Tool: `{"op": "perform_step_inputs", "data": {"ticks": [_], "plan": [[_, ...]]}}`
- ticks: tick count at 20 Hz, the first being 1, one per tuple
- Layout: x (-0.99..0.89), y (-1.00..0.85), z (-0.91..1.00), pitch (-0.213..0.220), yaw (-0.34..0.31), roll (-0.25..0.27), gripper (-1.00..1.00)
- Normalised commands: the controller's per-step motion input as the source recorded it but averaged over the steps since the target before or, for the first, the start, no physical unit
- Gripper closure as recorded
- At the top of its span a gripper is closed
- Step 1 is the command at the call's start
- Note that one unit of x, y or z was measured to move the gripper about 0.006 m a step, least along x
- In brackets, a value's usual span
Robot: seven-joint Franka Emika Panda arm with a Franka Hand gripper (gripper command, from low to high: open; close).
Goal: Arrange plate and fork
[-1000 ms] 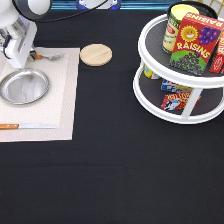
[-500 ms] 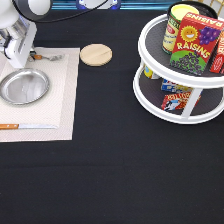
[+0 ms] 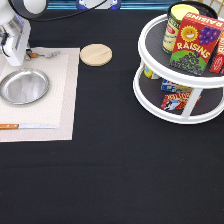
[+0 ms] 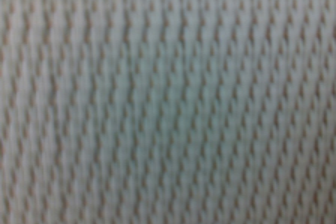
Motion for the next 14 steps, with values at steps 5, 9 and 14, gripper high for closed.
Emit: {"op": "perform_step_inputs", "data": {"ticks": [5, 9, 14], "plan": [[0.15, 0.30, 0.24, 0.041, 0.040, -0.124, -1.00], [0.16, 0.25, 0.75, 0.064, 0.092, -0.123, -1.00], [-0.09, 0.11, 0.66, 0.063, 0.067, -0.083, -1.00]]}}
